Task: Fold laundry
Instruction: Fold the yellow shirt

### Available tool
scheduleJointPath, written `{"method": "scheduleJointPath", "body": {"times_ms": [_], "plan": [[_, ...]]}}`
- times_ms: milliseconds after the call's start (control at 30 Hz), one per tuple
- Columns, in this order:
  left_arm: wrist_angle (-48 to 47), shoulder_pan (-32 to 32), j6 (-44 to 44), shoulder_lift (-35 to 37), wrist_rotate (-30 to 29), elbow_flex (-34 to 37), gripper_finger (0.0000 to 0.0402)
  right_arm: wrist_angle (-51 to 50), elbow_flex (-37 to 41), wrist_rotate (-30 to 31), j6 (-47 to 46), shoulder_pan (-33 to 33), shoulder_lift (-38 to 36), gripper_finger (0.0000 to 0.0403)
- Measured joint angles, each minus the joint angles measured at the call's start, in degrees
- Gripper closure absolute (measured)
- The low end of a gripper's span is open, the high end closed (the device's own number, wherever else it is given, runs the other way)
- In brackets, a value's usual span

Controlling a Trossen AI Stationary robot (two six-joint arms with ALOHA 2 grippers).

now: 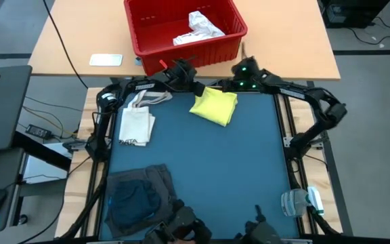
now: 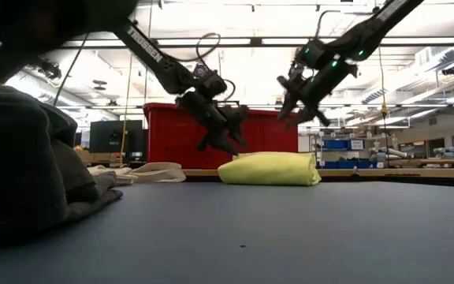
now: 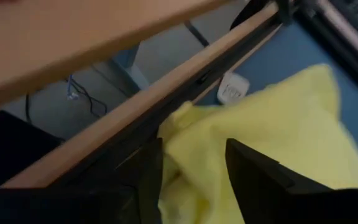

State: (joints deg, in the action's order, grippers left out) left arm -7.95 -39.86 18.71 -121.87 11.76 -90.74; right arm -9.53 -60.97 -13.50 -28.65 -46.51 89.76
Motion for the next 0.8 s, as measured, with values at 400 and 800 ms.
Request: {"method": "scheduleJointPath", "body": {"times_ms": [400, 800], "plan": [[-8.3, -2.5, -1.3, 15.7, 4.3, 0.0, 0.0193, -0.9, -1.7, -1.5, 7.7, 5.4, 15.5, 0.036], [-21.5, 5.9, -0.8, 24.4, -3.6, 0.0, 0.0206, -29.7, 2.3, -9.7, 25.6, 16.5, 11.4, 0.0397]]}}
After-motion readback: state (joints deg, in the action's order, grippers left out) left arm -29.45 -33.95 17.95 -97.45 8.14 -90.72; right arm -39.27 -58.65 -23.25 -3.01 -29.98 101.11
